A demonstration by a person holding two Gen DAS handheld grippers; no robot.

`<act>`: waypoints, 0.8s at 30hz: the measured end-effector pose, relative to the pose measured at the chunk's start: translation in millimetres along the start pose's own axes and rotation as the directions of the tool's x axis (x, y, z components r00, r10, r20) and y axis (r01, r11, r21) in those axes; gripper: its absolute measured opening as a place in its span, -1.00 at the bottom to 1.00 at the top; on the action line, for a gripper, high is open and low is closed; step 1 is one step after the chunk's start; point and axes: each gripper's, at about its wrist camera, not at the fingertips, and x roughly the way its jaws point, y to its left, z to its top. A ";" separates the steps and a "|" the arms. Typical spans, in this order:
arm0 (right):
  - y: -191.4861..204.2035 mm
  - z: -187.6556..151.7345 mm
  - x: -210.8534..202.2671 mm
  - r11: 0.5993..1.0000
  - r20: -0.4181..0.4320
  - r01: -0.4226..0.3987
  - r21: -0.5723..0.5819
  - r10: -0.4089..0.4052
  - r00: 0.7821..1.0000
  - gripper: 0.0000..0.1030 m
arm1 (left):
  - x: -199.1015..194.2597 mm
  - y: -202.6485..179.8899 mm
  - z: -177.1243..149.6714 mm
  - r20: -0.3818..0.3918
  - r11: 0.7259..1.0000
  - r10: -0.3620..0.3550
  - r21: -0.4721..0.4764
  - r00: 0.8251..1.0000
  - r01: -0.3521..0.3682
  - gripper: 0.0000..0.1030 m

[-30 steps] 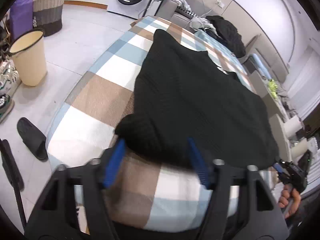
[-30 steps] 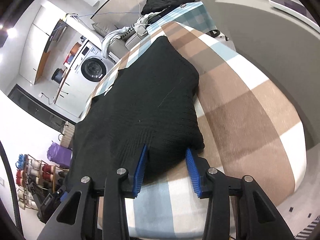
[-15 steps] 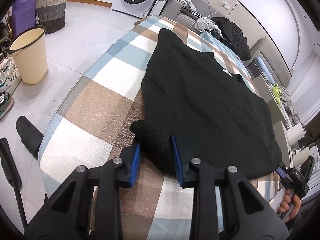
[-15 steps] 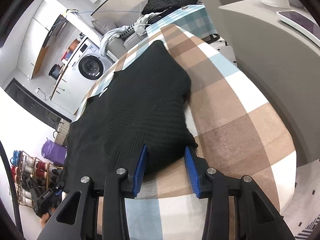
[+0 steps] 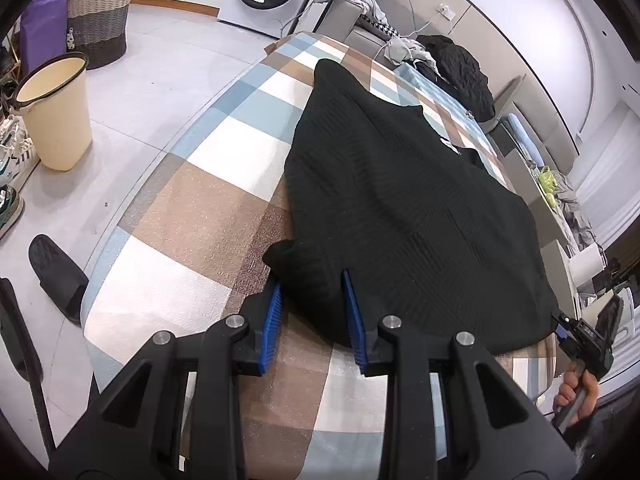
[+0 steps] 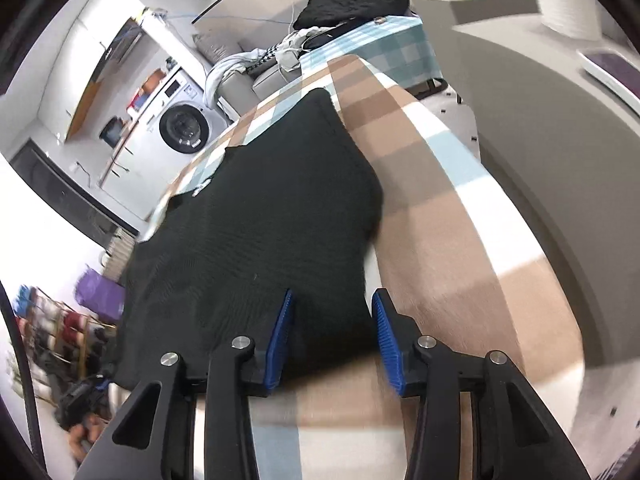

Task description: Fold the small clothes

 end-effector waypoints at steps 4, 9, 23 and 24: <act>25.9 5.9 -1.9 0.992 0.081 0.020 -0.121 -0.010 0.997 -0.87 | -0.5 0.9 0.4 0.007 1.000 0.002 0.005 1.000 -0.002 -0.49; 29.7 1.0 -26.6 0.983 0.109 0.096 -0.154 -0.080 0.991 -0.88 | -0.5 2.7 1.2 0.006 1.000 -0.003 -0.001 1.000 0.003 -0.49; 24.1 -2.4 -37.0 0.989 0.109 0.114 -0.096 -0.103 0.989 -0.45 | -7.7 23.4 2.1 0.024 0.995 -0.017 -0.094 1.000 0.019 -0.23; 28.9 -3.1 -39.1 0.988 0.116 0.110 -0.110 -0.097 0.989 -0.39 | -7.4 22.6 2.3 0.029 0.996 -0.015 -0.092 0.999 0.017 -0.23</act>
